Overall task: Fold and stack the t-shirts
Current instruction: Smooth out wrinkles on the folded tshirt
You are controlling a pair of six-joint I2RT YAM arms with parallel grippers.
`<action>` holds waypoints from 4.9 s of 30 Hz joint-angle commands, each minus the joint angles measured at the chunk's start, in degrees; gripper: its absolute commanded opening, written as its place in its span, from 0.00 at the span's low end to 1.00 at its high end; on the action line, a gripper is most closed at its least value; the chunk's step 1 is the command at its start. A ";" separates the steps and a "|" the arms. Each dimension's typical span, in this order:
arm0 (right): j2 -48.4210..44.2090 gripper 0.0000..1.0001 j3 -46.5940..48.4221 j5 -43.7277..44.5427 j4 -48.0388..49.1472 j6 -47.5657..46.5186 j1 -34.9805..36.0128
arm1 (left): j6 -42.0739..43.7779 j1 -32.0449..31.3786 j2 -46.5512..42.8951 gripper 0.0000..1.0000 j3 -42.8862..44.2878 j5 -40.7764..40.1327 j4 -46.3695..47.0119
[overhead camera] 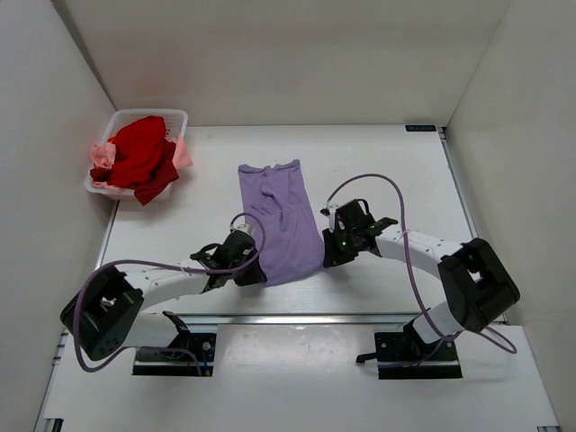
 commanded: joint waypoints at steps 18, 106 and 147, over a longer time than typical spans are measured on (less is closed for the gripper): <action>-10.72 0.00 -0.79 -10.40 -11.77 4.12 4.84 | 0.04 1.15 -20.31 0.00 -1.96 4.47 -21.56; 39.62 0.00 65.02 -12.60 -6.59 -0.53 -15.46 | 10.24 31.91 35.31 0.00 52.18 7.12 3.83; 33.56 0.62 54.57 -0.84 -7.29 1.39 -12.65 | 17.10 30.67 -2.11 0.99 19.50 14.15 -4.95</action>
